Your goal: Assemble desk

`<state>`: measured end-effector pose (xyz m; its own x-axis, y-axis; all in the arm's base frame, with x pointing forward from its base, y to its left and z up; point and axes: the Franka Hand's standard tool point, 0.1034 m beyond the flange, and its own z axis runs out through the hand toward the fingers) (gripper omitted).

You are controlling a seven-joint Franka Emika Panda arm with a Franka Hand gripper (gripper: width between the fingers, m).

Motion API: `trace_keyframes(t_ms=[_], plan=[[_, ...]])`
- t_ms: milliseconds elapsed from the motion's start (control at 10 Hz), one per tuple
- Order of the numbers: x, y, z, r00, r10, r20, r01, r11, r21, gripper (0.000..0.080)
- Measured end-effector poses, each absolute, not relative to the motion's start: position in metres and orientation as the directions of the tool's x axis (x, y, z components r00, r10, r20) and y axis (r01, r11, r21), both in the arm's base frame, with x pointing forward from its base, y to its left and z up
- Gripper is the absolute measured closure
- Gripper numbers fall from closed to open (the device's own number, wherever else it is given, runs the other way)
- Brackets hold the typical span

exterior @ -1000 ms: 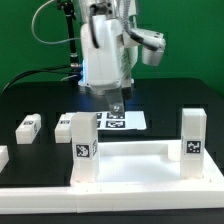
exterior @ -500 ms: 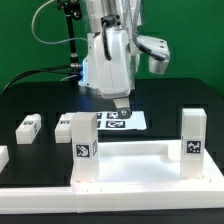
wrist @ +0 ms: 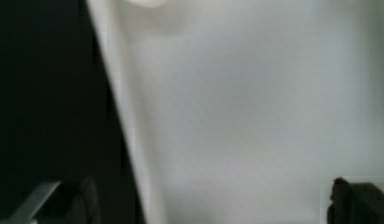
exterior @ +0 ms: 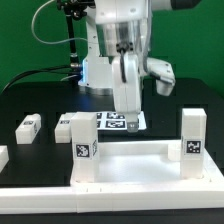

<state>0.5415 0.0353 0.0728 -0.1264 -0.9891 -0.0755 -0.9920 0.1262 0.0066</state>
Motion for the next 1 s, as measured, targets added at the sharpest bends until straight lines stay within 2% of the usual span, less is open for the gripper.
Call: trace_keyframes(t_ms=[100,200,300,400,500,1000], plan=[[0.538,0.038,0.061,-0.118,-0.991,-0.060,-0.993,0.118,0.004,0.0150],[0.530,0.042,0.044,-0.108,-0.993,-0.045,-0.994,0.108,0.017,0.0150],[0.525,0.041,0.035,-0.105,-0.994,-0.036,-0.994,0.104,0.034,0.0150],[0.524,0.041,0.030,-0.105,-0.994,-0.027,-0.994,0.104,0.028,0.0150],[0.526,0.044,0.023,-0.096,-0.995,0.002,-0.995,0.096,-0.026,0.0150],[0.526,0.052,0.017,-0.074,-0.997,0.010,-0.997,0.074,-0.024,0.0150]])
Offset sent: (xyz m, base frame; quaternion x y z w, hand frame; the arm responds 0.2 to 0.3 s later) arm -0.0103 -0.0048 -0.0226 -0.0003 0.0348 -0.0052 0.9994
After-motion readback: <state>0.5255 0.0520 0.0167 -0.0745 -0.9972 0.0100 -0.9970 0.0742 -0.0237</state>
